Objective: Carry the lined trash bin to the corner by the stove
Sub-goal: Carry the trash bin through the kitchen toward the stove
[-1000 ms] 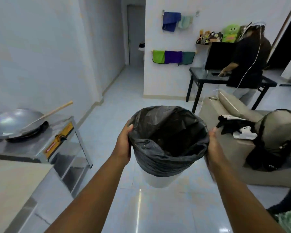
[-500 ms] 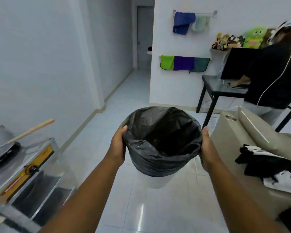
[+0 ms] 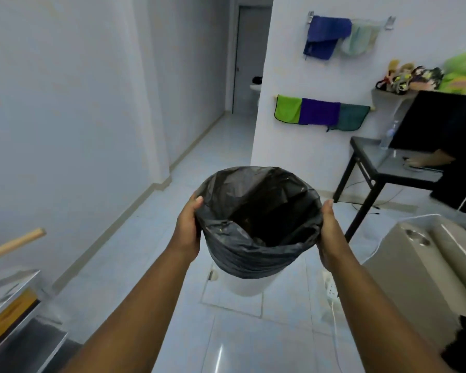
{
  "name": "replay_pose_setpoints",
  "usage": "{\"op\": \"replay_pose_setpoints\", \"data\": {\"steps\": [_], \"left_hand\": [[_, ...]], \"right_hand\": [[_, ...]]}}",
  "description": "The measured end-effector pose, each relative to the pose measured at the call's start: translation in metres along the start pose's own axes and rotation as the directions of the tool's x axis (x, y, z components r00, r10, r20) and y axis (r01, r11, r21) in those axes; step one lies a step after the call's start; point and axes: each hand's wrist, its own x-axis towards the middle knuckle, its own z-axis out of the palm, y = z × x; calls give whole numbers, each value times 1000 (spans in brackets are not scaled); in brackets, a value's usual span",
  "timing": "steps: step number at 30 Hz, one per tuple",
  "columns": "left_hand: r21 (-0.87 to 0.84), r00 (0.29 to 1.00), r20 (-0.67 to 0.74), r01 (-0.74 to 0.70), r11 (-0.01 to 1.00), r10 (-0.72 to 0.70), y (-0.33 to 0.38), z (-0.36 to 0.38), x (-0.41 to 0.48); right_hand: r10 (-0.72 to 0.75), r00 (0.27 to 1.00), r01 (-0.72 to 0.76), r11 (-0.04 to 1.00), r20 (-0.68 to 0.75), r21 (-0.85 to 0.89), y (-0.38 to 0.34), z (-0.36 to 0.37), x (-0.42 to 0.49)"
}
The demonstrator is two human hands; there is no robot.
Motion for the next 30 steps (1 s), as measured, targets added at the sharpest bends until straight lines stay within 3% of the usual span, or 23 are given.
{"op": "replay_pose_setpoints", "data": {"steps": [10, 17, 23, 30], "left_hand": [[-8, 997, -72, -17, 1000, 16, 13, -38, 180], [26, 965, -247, -89, 996, 92, 2, -92, 311], [76, 852, -476, -207, 975, 218, 11, -136, 371], [197, 655, -678, -276, 941, 334, 34, -196, 384]], "right_hand": [[15, 999, -17, 999, 35, 49, -3, 58, 197], [50, 969, -62, 997, 242, 41, 12, 123, 380], [106, 885, -126, 992, 453, 13, 22, 201, 501], [133, 696, -131, 990, 706, -57, 36, 317, 573]]}}
